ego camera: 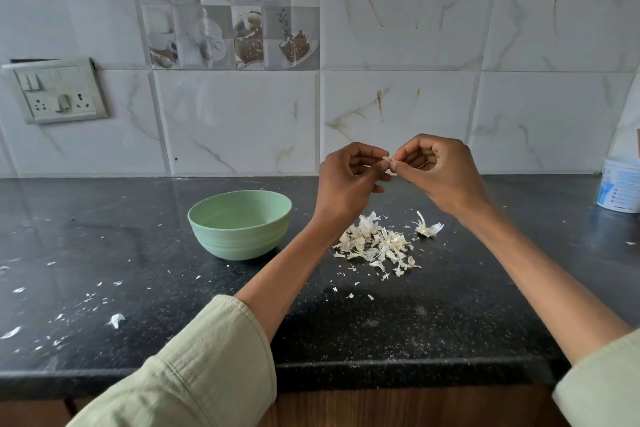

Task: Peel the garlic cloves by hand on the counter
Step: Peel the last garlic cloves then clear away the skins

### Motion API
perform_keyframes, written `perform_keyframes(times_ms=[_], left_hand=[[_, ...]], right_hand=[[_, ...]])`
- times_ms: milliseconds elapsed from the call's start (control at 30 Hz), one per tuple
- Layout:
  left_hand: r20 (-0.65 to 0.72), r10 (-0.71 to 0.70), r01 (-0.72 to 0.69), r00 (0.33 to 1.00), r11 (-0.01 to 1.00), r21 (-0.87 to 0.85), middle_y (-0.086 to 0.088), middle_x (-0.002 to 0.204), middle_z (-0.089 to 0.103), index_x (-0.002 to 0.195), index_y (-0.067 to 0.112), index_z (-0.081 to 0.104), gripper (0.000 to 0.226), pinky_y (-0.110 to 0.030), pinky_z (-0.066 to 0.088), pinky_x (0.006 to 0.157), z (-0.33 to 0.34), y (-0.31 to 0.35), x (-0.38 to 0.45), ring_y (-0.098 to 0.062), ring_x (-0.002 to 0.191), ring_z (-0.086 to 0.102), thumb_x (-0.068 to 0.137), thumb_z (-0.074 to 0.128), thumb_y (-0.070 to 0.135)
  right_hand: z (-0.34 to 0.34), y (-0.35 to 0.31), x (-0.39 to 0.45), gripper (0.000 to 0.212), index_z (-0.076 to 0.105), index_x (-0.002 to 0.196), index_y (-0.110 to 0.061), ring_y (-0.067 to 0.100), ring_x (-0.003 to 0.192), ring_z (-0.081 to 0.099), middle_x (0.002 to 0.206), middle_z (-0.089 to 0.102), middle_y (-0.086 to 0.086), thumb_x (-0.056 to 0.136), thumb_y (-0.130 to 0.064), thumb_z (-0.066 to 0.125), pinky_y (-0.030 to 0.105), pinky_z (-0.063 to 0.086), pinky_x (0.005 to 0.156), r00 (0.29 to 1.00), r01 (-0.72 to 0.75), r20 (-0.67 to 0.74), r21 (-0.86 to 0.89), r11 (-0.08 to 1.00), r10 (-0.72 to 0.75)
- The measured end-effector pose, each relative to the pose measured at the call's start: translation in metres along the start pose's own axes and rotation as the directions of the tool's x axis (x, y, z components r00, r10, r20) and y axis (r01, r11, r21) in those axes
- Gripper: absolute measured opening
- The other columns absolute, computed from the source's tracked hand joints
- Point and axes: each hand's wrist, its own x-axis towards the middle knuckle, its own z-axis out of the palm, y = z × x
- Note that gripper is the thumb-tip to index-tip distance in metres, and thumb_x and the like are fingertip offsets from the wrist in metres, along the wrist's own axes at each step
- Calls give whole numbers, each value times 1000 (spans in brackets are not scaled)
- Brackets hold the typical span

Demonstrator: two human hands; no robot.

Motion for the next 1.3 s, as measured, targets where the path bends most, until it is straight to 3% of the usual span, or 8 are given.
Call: perform_keyframes(times_ms=[133, 267, 367, 500, 700, 833, 1067, 1300], left_hand=[[-22, -14, 14, 1000, 1000, 14, -10, 95, 78, 109, 4, 75, 15, -29, 60, 64, -1, -2, 2, -23, 80, 77, 96, 77, 11], [-9, -30, 30, 999, 1000, -1, -14, 99, 74, 117, 6, 75, 18, -28, 60, 64, -2, -4, 3, -16, 77, 73, 99, 73, 10], [18, -41, 41, 999, 999, 0, -11, 99, 76, 115, 5, 77, 16, -27, 59, 66, -2, -2, 3, -12, 77, 70, 103, 68, 12], [28, -47, 46, 999, 998, 34, -6, 102, 77, 110, 3, 76, 18, -29, 60, 67, 0, -1, 3, -11, 76, 70, 106, 62, 13], [48, -70, 70, 996, 997, -10, -11, 77, 71, 107, -6, 74, 18, -30, 61, 64, 0, 0, 0, -15, 68, 68, 102, 69, 11], [64, -46, 39, 997, 994, 101, -12, 75, 69, 105, -2, 72, 17, -34, 62, 61, -1, -2, -1, -18, 66, 67, 106, 61, 11], [-1, 18, -17, 1000, 947, 321, -2, 62, 62, 79, 10, 64, 28, -36, 49, 52, -2, -2, -2, -17, 52, 57, 103, 51, 6], [35, -1, -13, 999, 911, 411, 12, 54, 51, 75, 14, 58, 31, -15, 30, 46, 3, 2, -7, -4, 44, 42, 102, 47, 4]], right_hand=[[-1, -4, 0, 5, 79, 90, -18, 13, 79, 73, 83, 78, -3, 94, -21, 80, 23, 56, 73, 998, 6, 68, 9, 1000, -6], [-4, -5, 0, 19, 80, 88, -16, 4, 73, 70, 84, 79, -4, 102, -21, 69, 14, 50, 66, 998, -38, 55, 12, 999, 38], [-5, -1, 0, 11, 78, 85, -20, 11, 71, 70, 81, 78, -7, 92, -29, 83, 21, 53, 67, 996, -48, 76, -55, 997, 52], [-5, 0, -1, 29, 67, 89, -15, 12, 67, 67, 81, 74, -6, 79, -23, 93, 19, 51, 63, 994, -62, 83, -50, 997, 66], [-1, -4, -3, 37, 62, 109, -23, 18, 74, 68, 91, 72, -3, 84, -10, 87, 26, 52, 64, 989, 21, 147, -18, 1000, -19], [7, -7, -6, 41, 61, 116, -24, 16, 71, 68, 91, 72, -4, 87, -6, 83, 28, 55, 64, 983, 77, 171, -53, 996, -67], [16, -7, -10, 49, 50, 124, -24, 18, 73, 69, 89, 71, -5, 88, -13, 81, 27, 55, 67, 962, 94, 262, -45, 995, -79], [17, -1, -8, 41, 46, 130, -24, 24, 75, 69, 88, 69, -5, 97, -10, 67, 32, 53, 65, 958, 48, 284, -36, 998, -36]])
